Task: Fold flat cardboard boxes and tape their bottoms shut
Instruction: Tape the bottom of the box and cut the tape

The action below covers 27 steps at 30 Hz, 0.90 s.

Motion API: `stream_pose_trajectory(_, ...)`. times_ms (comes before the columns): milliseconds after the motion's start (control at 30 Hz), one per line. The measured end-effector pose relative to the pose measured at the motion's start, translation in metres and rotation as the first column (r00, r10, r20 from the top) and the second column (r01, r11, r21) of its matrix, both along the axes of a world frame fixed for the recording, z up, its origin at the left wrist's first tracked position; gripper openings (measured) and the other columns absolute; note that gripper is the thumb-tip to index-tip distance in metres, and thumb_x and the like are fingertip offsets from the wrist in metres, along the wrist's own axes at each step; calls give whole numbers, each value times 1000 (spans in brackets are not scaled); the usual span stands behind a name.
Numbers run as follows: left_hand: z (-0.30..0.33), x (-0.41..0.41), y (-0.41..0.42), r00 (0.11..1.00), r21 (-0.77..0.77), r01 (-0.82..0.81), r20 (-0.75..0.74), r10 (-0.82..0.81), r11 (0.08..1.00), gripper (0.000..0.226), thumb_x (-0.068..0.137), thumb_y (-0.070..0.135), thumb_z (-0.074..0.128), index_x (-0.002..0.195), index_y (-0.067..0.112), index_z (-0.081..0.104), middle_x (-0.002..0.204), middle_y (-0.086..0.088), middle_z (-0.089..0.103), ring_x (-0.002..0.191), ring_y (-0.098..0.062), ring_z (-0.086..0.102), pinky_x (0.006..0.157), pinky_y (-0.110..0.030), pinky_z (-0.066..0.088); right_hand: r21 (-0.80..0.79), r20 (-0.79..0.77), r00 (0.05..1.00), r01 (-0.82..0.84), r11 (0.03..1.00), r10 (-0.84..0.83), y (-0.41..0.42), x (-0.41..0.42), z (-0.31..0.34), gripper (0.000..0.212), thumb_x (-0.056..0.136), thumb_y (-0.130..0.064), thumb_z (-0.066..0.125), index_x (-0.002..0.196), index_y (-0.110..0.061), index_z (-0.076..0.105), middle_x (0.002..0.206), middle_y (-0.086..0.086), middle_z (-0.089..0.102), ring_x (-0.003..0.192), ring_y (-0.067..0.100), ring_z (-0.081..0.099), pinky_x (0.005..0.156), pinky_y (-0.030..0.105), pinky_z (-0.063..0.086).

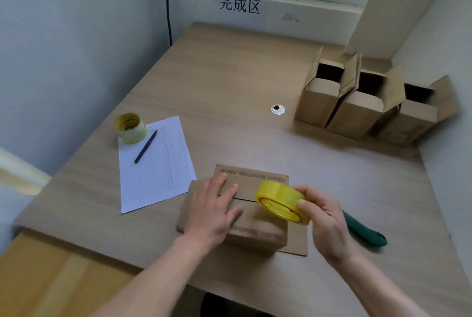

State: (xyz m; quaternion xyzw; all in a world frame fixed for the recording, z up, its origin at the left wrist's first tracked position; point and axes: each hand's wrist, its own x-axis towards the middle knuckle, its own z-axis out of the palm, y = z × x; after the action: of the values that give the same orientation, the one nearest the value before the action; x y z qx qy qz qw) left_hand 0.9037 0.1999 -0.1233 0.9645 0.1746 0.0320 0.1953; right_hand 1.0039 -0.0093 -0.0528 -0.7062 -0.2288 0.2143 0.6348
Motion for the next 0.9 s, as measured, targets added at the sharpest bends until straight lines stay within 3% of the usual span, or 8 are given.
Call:
stream_pose_trajectory(100, 7, -2, 4, 999, 64, 13, -47, -10, 998, 52, 97, 49, 46, 146, 31, 41, 161, 5, 20, 149, -27, 6, 117, -35, 7, 21, -26, 1000, -1, 1000, 1, 27, -4, -6, 22, 81, -17, 50, 85, -18, 72, 71, -1, 64, 68, 11, 55, 60, 20, 42)
stream_pose_trajectory(200, 24, 2, 9, 991, -157, -15, 127, 35, 987, 46, 94, 20, 55, 140, 16, 51, 149, -2, 43, 143, -28, 29, 111, -12, 2, 0, 6, 1000, -1, 1000, 1, 37, 3, -11, 21, 82, -19, 49, 84, -15, 70, 68, -1, 59, 66, 13, 52, 58, 27, 40)
stream_pose_trajectory(300, 53, 20, 13, 984, -551, -47, 118, 134, 833, 42, 95, 9, 53, 137, 15, 55, 134, 0, 58, 123, -14, 53, 98, -4, 29, -37, 55, 998, -35, 999, 37, 37, 9, -12, 20, 84, -19, 49, 84, -16, 69, 70, 0, 60, 67, 14, 52, 59, 30, 40)
stream_pose_trajectory(400, 73, 38, 16, 996, -736, -74, -22, 85, 673, 39, 98, 11, 52, 137, 14, 56, 130, 0, 60, 116, -10, 55, 96, -14, 38, -66, 81, 994, -62, 996, 67, 38, 10, -11, 20, 84, -19, 48, 86, -19, 69, 72, -1, 60, 67, 14, 53, 59, 30, 40)
stream_pose_trajectory(500, 81, 46, 18, 993, -847, -117, -113, 39, 519, 34, 99, 9, 50, 131, 12, 60, 120, -3, 64, 98, -6, 57, 76, -12, 44, -87, 90, 993, -75, 993, 83, 38, 9, -10, 21, 82, -18, 48, 86, -16, 68, 73, 3, 61, 69, 16, 52, 61, 32, 39)
stream_pose_trajectory(667, 84, 49, 22, 990, -860, -99, -136, -37, 501, 22, 96, 9, 54, 99, 21, 73, 95, 0, 66, 88, -12, 55, 73, -28, 42, -126, 85, 989, -108, 986, 119, 37, 7, -4, 23, 79, -17, 48, 87, -13, 69, 73, 8, 61, 69, 17, 52, 62, 33, 39)
stream_pose_trajectory(833, 83, 46, 22, 999, -870, -30, -37, -5, 492, 12, 91, 4, 64, 91, 10, 74, 77, -3, 64, 68, -3, 55, 61, -12, 42, -161, 79, 987, -128, 979, 142, 34, 8, 0, 25, 79, -18, 47, 88, -8, 68, 75, 17, 58, 69, 20, 50, 61, 33, 37)
stream_pose_trajectory(900, 80, 45, 18, 997, -823, -12, 31, 66, 568, 9, 88, 4, 67, 90, 7, 76, 71, -4, 64, 64, -4, 53, 64, -14, 42, -167, 76, 988, -122, 978, 136, 35, 8, 0, 24, 80, -20, 48, 88, -9, 68, 75, 17, 58, 69, 19, 50, 61, 34, 38)
